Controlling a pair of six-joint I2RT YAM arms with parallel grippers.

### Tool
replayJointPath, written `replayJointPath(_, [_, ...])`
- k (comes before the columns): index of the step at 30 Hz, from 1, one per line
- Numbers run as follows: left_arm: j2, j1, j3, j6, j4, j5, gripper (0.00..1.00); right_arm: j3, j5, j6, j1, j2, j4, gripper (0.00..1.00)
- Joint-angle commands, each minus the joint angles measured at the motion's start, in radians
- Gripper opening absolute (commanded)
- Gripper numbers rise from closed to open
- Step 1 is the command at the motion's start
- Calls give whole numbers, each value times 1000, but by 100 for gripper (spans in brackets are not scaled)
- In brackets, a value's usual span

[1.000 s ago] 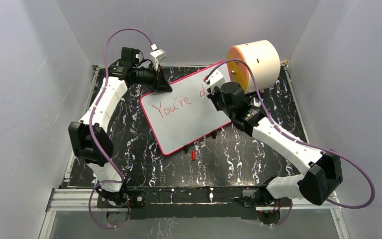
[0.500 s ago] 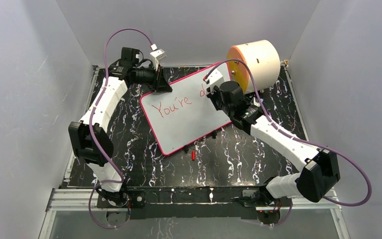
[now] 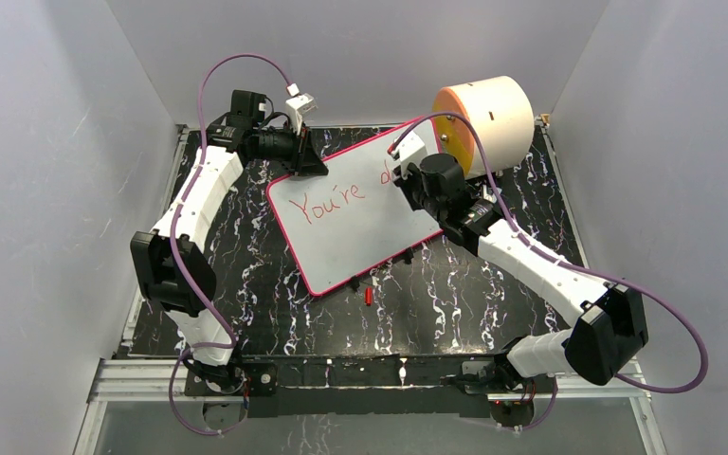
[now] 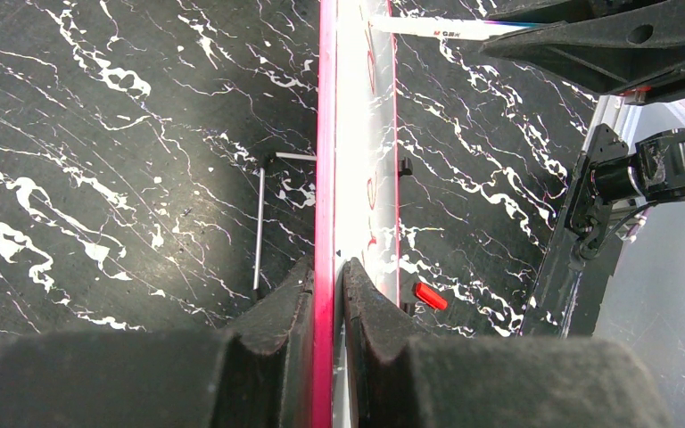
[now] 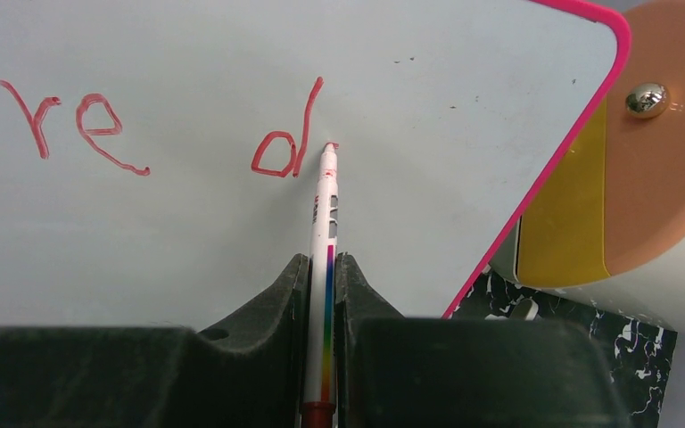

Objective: Write a sentence on the whiteboard

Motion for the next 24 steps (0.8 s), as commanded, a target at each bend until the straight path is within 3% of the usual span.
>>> replayJointPath(1, [30, -59, -30, 59, -131, -58, 0, 15, -40, 5, 0, 0, 9, 0])
replayJointPath(24, [34, -59, -28, 59, -133, -56, 0, -25, 20, 1, 0, -25, -61, 0])
